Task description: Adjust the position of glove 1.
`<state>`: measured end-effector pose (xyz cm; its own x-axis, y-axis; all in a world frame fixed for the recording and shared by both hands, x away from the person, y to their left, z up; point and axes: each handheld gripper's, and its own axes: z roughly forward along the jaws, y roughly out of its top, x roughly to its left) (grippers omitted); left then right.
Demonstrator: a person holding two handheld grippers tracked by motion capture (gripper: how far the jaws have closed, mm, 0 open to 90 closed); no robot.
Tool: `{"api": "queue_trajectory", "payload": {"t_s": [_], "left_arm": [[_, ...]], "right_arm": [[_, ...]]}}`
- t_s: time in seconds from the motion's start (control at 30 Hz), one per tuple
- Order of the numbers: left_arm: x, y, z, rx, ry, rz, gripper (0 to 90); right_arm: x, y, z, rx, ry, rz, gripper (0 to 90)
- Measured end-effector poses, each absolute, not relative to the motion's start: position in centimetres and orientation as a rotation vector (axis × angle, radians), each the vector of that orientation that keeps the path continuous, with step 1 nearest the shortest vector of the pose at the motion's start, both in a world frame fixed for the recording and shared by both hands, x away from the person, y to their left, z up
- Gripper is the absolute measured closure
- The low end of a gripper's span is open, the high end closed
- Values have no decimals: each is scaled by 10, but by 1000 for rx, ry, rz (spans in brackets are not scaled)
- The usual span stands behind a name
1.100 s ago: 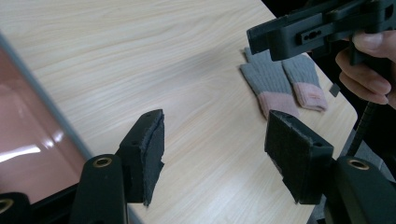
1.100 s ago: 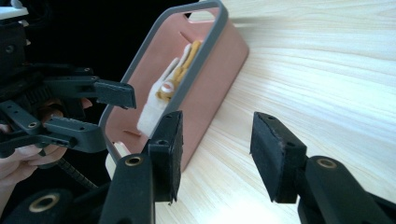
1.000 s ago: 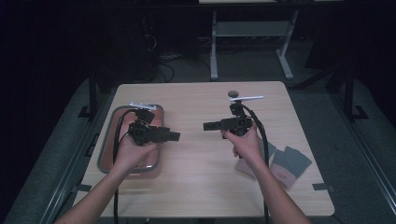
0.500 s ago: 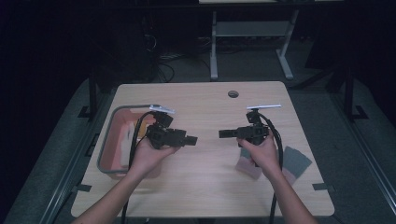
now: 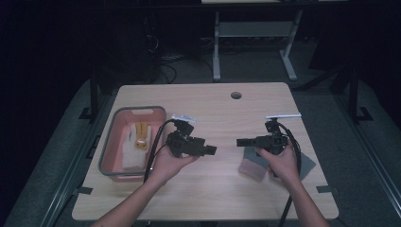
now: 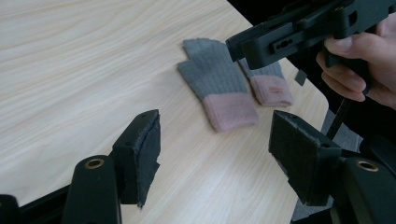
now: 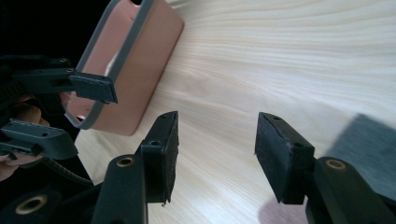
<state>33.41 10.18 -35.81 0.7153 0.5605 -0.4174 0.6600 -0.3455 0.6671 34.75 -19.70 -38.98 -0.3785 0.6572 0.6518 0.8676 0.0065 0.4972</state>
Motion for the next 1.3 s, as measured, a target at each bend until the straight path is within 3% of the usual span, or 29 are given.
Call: {"api": "queue_trajectory", "payload": {"t_s": [1.3], "left_arm": [[325, 25, -394, 2093, 818, -181, 303]], "right_arm": [[299, -294, -424, -1927, -2199, -1131, 509]]}}
